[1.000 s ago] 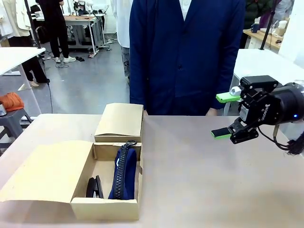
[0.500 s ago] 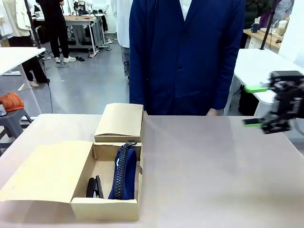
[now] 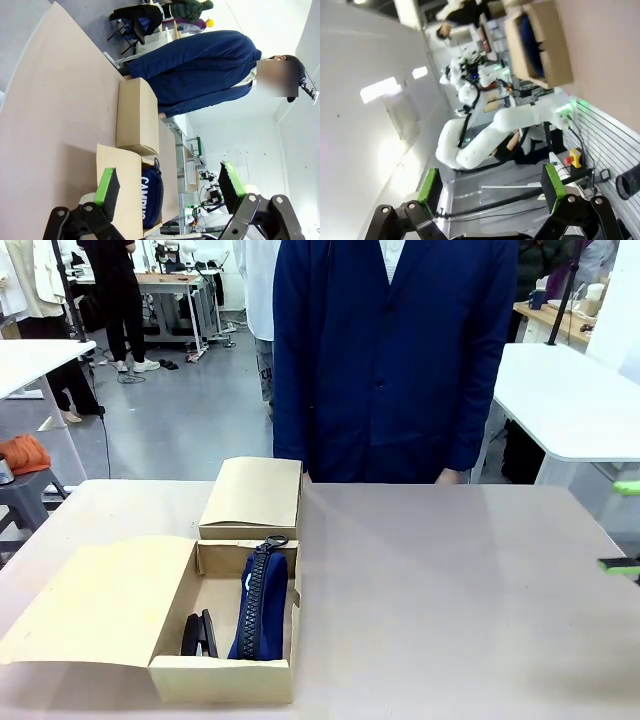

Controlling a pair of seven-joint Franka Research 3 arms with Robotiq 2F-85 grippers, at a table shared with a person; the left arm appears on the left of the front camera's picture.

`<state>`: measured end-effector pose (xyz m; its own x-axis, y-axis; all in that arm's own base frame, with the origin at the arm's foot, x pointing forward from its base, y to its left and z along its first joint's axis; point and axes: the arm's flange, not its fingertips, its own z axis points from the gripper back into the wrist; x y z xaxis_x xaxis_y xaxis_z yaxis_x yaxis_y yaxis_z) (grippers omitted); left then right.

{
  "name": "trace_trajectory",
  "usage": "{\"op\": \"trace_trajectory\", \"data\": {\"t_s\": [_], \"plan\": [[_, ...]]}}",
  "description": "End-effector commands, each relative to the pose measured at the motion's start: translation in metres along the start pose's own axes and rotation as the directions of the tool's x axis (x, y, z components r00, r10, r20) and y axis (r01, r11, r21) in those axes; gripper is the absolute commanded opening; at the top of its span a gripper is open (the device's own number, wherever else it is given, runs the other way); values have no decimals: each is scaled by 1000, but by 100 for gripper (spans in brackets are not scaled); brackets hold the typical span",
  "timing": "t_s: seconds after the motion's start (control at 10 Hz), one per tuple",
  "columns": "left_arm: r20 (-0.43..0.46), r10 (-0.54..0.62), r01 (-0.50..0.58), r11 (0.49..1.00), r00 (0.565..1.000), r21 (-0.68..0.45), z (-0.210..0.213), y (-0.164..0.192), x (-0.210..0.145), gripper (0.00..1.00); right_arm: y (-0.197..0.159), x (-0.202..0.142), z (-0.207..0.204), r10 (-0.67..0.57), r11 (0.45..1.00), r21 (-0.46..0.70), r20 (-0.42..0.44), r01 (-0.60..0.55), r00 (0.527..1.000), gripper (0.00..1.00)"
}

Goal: Place items inside the box.
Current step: Pick up a Pencil pouch or Stapler and place it inside the Mailer Box closest to the robot, then close the lid of the Mailer Box closest to the robot.

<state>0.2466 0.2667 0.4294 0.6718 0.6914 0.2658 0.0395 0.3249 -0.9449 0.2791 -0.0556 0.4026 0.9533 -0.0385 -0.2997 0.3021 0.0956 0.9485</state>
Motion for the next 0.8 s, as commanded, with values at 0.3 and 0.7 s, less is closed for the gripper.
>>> {"op": "trace_trajectory", "data": {"t_s": [0.3, 0.7], "plan": [[11, -16, 16, 1000, 1000, -23, -1, 0, -1, 100, 12, -10, 6, 47, 998, 37, 7, -47, 999, 100], [11, -16, 16, 1000, 1000, -23, -1, 0, -1, 100, 12, -10, 6, 47, 998, 37, 7, -47, 999, 100]]}}
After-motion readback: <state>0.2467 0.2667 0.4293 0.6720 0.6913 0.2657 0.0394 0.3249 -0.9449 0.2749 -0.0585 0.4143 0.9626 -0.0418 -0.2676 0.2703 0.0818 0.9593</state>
